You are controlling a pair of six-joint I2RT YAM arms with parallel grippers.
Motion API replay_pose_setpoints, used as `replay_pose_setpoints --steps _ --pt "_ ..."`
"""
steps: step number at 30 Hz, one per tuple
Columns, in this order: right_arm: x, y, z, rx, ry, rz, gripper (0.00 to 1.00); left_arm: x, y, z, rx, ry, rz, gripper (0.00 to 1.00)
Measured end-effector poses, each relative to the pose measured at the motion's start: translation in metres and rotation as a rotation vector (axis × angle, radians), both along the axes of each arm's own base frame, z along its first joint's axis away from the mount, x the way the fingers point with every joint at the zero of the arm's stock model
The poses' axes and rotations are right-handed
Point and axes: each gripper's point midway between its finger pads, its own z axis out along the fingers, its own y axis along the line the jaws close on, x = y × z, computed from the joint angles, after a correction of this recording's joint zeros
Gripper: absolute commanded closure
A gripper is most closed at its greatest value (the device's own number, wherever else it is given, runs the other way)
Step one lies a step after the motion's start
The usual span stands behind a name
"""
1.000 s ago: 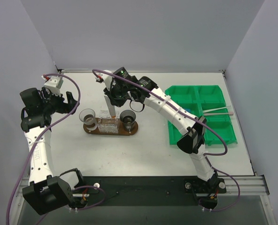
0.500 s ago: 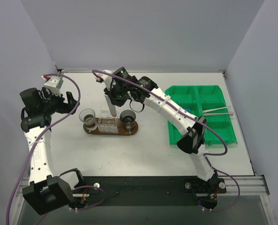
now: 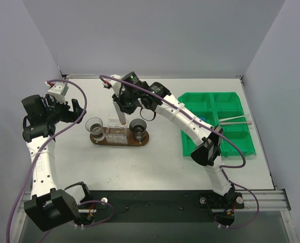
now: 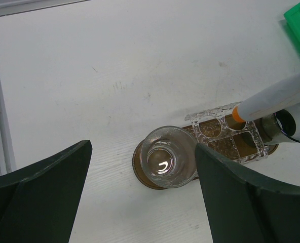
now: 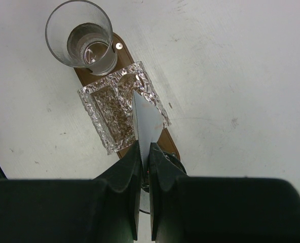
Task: Prepare toiletry sets of a toothbrush and toothpaste on the tray
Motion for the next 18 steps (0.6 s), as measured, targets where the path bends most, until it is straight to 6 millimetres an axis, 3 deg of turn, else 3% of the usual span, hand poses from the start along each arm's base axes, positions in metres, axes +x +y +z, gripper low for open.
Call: replay_pose_setpoints --steps 18 --pt "-0.0022 0.0015 -0.0004 0.010 0.017 -0.002 1.00 0.0012 0.0006 -0.0025 -0.003 0.008 0.000 0.06"
